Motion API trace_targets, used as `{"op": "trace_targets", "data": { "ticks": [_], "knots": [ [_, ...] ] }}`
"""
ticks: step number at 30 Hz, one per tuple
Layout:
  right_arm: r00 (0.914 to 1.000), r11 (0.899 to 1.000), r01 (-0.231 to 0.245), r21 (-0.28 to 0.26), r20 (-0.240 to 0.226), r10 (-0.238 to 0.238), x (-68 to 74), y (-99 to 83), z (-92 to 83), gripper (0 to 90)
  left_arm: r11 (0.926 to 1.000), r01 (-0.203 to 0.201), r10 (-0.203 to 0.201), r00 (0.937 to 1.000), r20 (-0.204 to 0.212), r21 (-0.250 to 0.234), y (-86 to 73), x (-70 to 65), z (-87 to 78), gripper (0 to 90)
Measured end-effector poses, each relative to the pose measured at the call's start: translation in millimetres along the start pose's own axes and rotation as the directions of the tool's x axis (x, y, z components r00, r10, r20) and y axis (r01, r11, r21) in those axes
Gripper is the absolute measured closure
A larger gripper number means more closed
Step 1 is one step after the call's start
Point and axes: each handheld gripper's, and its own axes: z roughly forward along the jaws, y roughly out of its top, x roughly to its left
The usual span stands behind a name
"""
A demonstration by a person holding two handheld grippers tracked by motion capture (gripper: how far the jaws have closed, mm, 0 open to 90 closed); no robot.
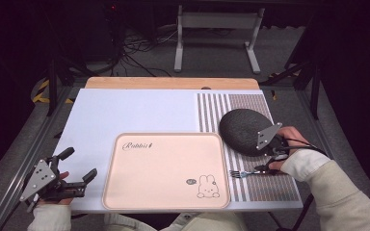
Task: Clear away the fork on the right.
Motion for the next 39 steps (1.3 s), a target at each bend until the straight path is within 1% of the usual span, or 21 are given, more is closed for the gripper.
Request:
{"op": "trace_targets", "data": {
  "ticks": [2, 3, 4, 5, 6, 8, 9, 12, 14, 17, 20, 23, 24, 26, 27, 28, 33, 34, 35, 36, 39],
  "knots": [
    [0.9999, 1.000, 0.005, 0.027, -0.014, -0.005, 1.5, 0.5, 1.8, 17.4, 1.0000, 0.000, 0.000, 1.0000, 0.001, 0.001, 0.0, 0.1, 0.0, 0.0],
    [0.9997, 0.999, 0.017, 0.032, -0.019, -0.016, 1.3, 0.7, 2.9, 17.8, 1.0000, 0.001, -0.001, 1.0000, 0.000, 0.001, -0.1, 0.0, 0.0, 0.0],
    [0.9997, 0.998, 0.012, 0.054, -0.024, -0.010, 2.6, 0.8, 3.3, 18.2, 1.0000, 0.002, -0.002, 1.0000, 0.000, 0.001, -0.1, -0.1, 0.0, 0.0],
    [0.9994, 0.998, 0.024, 0.063, -0.024, -0.023, 2.7, 0.9, 4.5, 18.3, 1.0000, 0.001, -0.001, 1.0000, 0.000, 0.000, -0.1, -0.1, 0.0, 0.0],
    [0.9994, 0.998, 0.024, 0.063, -0.024, -0.023, 2.7, 0.9, 4.5, 18.3, 1.0000, 0.001, -0.001, 1.0000, 0.000, 0.000, -0.1, -0.1, 0.0, 0.0],
    [0.9990, 0.995, 0.032, 0.090, -0.034, -0.029, 4.2, 1.3, 6.3, 18.9, 1.0000, 0.002, -0.002, 1.0000, 0.000, 0.000, -0.1, 0.0, 0.0, 0.0],
    [0.9986, 0.995, 0.041, 0.093, -0.038, -0.038, 4.0, 1.4, 7.0, 19.1, 1.0000, 0.002, -0.002, 1.0000, 0.000, 0.001, -0.1, 0.0, 0.0, 0.0],
    [0.9984, 0.992, 0.045, 0.118, -0.041, -0.040, 4.6, 0.8, 8.9, 19.5, 1.0000, 0.001, -0.001, 1.0000, 0.000, -0.001, -0.1, -0.1, 0.2, 0.0],
    [0.9977, 0.990, 0.051, 0.128, -0.051, -0.045, 4.7, 0.1, 9.7, 19.7, 1.0000, 0.001, -0.001, 1.0000, 0.001, -0.001, -0.1, -0.1, 0.2, 0.0],
    [0.9975, 0.989, 0.055, 0.140, -0.052, -0.048, 6.0, -0.7, 11.9, 20.3, 1.0000, 0.000, 0.000, 1.0000, 0.002, 0.000, -0.1, 0.0, 0.3, 0.0],
    [0.9957, 0.984, 0.070, 0.162, -0.072, -0.059, 7.5, -1.6, 15.2, 21.9, 1.0000, 0.001, -0.001, 1.0000, 0.002, -0.001, -0.1, 0.0, 0.3, 0.0],
    [0.9960, 0.982, 0.065, 0.178, -0.071, -0.054, 9.0, -3.0, 18.3, 23.2, 1.0000, 0.000, 0.000, 1.0000, 0.002, -0.001, -0.1, 0.0, 0.3, 0.0],
    [0.9948, 0.980, 0.076, 0.182, -0.080, -0.062, 8.8, -3.8, 19.9, 24.5, 1.0000, 0.001, -0.001, 1.0000, 0.002, -0.001, -0.1, 0.0, 0.3, 0.0],
    [0.9942, 0.979, 0.077, 0.190, -0.089, -0.061, 9.5, -5.4, 22.9, 26.7, 1.0000, 0.000, 0.000, 1.0000, 0.003, -0.001, -0.1, 0.0, 0.3, 0.0],
    [0.9928, 0.977, 0.085, 0.194, -0.099, -0.067, 9.3, -6.2, 24.1, 27.8, 1.0000, 0.001, -0.001, 1.0000, 0.002, 0.000, -0.1, 0.0, 0.3, 0.0],
    [0.9931, 0.977, 0.083, 0.196, -0.097, -0.065, 9.7, -6.7, 25.3, 29.3, 1.0000, 0.001, -0.001, 1.0000, 0.003, 0.000, -0.1, 0.1, 0.3, 0.0],
    [0.9893, 0.973, 0.110, 0.203, -0.116, -0.088, 10.8, -8.9, 29.8, 42.3, 1.0000, -0.001, 0.001, 1.0000, 0.004, 0.001, -0.1, 0.0, 0.5, 0.0],
    [0.9867, 0.970, 0.122, 0.212, -0.132, -0.095, 10.8, -9.2, 30.5, 45.1, 1.0000, -0.001, 0.001, 1.0000, 0.004, 0.001, -0.1, 0.0, 0.5, 0.0],
    [0.9853, 0.968, 0.130, 0.215, -0.137, -0.102, 11.1, -10.0, 32.5, 49.9, 1.0000, 0.000, 0.000, 1.0000, 0.005, 0.002, -0.2, 0.0, 0.5, 0.0],
    [0.9853, 0.968, 0.130, 0.215, -0.137, -0.102, 11.1, -10.0, 32.5, 49.9, 1.0000, 0.000, 0.000, 1.0000, 0.004, 0.001, -0.2, 0.0, 0.6, 0.0],
    [0.9843, 0.965, 0.131, 0.225, -0.145, -0.100, 11.5, -12.1, 34.7, 56.9, 1.0000, -0.002, 0.002, 1.0000, 0.005, 0.000, -0.1, 0.1, 0.6, 0.0]
  ]
}}
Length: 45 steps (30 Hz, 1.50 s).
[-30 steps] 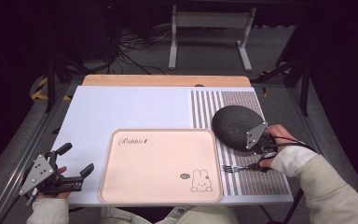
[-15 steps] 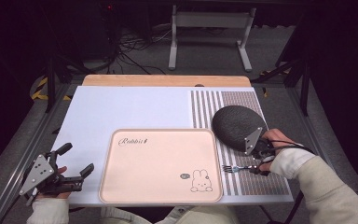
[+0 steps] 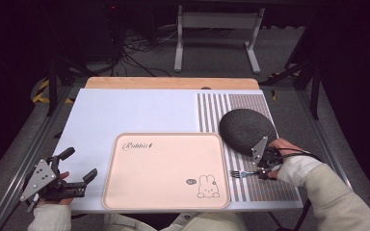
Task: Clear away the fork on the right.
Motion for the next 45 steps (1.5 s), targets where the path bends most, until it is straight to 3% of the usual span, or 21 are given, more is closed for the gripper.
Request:
{"op": "trace_targets", "data": {
  "ticks": [8, 21, 37, 45],
  "knots": [
    [0.9996, 1.000, 0.026, 0.016, -0.009, -0.025, -3.4, -3.2, 3.4, 69.1, 1.0000, 0.002, -0.002, 1.0000, 0.001, 0.003, 0.0, -0.1, 0.1, 0.0],
    [0.9986, 0.999, 0.037, 0.024, -0.040, -0.036, -5.9, -3.8, 6.2, 76.7, 1.0000, 0.003, -0.003, 1.0000, 0.002, 0.004, -0.1, -0.1, 0.2, 0.0],
    [0.9978, 0.999, 0.050, 0.018, -0.046, -0.049, -5.7, -3.7, 5.2, 78.3, 1.0000, 0.005, -0.005, 1.0000, 0.001, 0.003, -0.2, -0.4, 0.5, 0.0],
    [0.9995, 0.999, 0.024, -0.031, -0.021, -0.025, -3.2, -3.9, -12.0, 78.4, 1.0000, 0.004, -0.004, 1.0000, 0.002, 0.004, -0.3, -0.3, 0.7, 0.0]
  ]
}}
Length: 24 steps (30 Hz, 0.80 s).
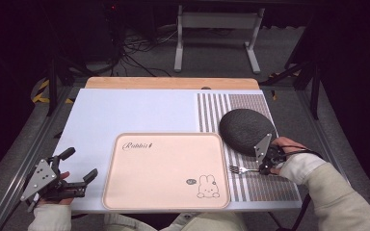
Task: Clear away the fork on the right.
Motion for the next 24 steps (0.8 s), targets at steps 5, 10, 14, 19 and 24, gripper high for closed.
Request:
{"op": "trace_targets", "data": {
  "ticks": [5, 10, 14, 19, 24],
  "knots": [
    [0.9998, 0.999, -0.002, -0.044, 0.018, 0.003, 1.3, 3.5, -12.2, 78.4, 1.0000, 0.000, 0.000, 1.0000, 0.001, 0.002, 0.0, 0.3, 0.0, 0.0],
    [0.9981, 0.995, -0.028, -0.091, 0.053, 0.033, 4.8, 12.0, -27.7, 78.5, 1.0000, 0.001, -0.001, 1.0000, 0.000, 0.000, -0.1, 0.3, 0.0, 0.0],
    [0.9971, 0.991, -0.046, -0.129, 0.054, 0.054, 7.3, 17.9, -36.3, 78.5, 1.0000, 0.002, -0.002, 1.0000, -0.001, 0.000, -0.1, 0.2, -0.1, 0.0],
    [0.9951, 0.982, -0.073, -0.174, 0.054, 0.083, 8.9, 23.4, -42.8, 78.5, 1.0000, 0.002, -0.002, 1.0000, 0.001, 0.001, -0.1, 0.3, -0.3, 0.0],
    [0.9888, 0.965, -0.127, -0.228, 0.047, 0.142, 10.8, 27.0, -46.7, 78.5, 1.0000, 0.002, -0.002, 1.0000, 0.000, 0.000, -0.1, 0.2, -0.1, 0.0]
  ]
}}
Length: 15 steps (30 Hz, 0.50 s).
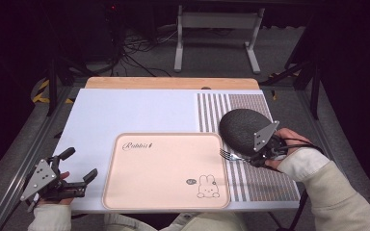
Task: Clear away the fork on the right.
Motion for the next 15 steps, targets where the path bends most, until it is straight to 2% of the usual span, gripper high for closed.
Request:
{"op": "trace_targets", "data": {
  "ticks": [1, 4, 8, 11, 13, 14, 15],
  "knots": [
    [0.9999, 1.000, 0.009, -0.017, 0.007, -0.009, -0.5, 1.2, -0.1, 78.5, 1.0000, 0.000, 0.000, 1.0000, 0.001, 0.000, 0.0, 0.0, 0.0, 0.0],
    [0.9994, 0.998, -0.035, -0.043, 0.003, 0.035, 2.7, 5.5, -1.9, 78.5, 1.0000, -0.001, 0.001, 1.0000, 0.002, 0.001, 0.1, 0.1, 0.0, 0.0],
    [0.9924, 0.991, -0.123, -0.055, -0.002, 0.123, 4.8, 10.5, -3.5, 78.5, 1.0000, -0.001, 0.001, 1.0000, 0.003, 0.000, 0.0, 0.1, 0.1, 0.0],
    [0.9790, 0.977, -0.204, -0.069, -0.006, 0.204, 6.5, 15.2, -3.5, 78.5, 1.0000, 0.000, 0.000, 1.0000, 0.003, 0.000, 0.0, 0.1, -0.2, 0.0],
    [0.9756, 0.973, -0.219, -0.072, -0.007, 0.220, 6.8, 16.1, -3.6, 78.5, 1.0000, 0.000, 0.000, 1.0000, 0.003, 0.000, 0.0, 0.1, -0.1, 0.0],
    [0.9619, 0.959, -0.273, -0.075, -0.020, 0.273, 8.2, 19.5, -4.6, 78.5, 1.0000, -0.001, 0.001, 1.0000, 0.004, 0.000, 0.1, 0.2, -0.1, 0.0],
    [0.9564, 0.953, -0.292, -0.080, -0.019, 0.291, 8.5, 21.1, -5.0, 78.4, 1.0000, -0.001, 0.001, 1.0000, 0.003, 0.000, 0.1, 0.2, -0.1, 0.0]
  ]
}}
